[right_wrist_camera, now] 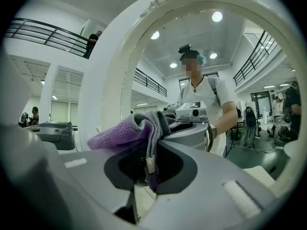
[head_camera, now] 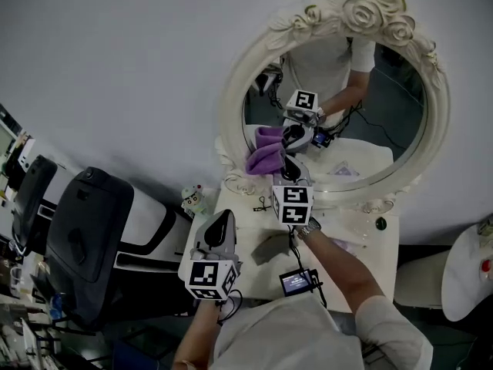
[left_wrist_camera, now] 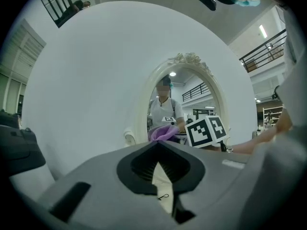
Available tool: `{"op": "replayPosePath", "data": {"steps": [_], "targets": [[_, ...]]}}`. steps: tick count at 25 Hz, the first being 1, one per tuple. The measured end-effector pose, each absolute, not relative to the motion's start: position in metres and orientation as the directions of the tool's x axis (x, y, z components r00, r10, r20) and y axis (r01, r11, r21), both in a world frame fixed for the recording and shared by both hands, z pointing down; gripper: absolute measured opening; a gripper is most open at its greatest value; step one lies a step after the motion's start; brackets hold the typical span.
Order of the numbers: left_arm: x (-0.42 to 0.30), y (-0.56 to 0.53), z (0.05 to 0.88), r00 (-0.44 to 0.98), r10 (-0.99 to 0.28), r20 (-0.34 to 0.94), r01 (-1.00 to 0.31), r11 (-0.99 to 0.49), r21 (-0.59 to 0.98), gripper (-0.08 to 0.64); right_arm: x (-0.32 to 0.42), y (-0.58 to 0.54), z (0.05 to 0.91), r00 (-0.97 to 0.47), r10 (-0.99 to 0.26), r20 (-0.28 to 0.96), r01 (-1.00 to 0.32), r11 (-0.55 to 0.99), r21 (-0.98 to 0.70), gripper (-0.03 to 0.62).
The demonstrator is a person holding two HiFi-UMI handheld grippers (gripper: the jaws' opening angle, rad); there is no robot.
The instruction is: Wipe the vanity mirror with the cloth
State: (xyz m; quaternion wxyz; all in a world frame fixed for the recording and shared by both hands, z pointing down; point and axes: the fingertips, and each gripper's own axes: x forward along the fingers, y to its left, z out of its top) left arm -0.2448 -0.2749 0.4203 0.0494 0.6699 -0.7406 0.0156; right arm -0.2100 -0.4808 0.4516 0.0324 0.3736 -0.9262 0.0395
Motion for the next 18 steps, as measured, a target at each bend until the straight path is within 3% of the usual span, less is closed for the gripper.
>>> {"op": "replayPosePath", "data": {"steps": [18], "targets": [[-0.157,-0.335,0.422,0.175,-0.981,0.087,-0.984,-0.171,0.053,0.004,-0.060,-0.523,0.456,-0.526,-0.844,0.107,-0.850,0.527,-0.023,0.051]]}}
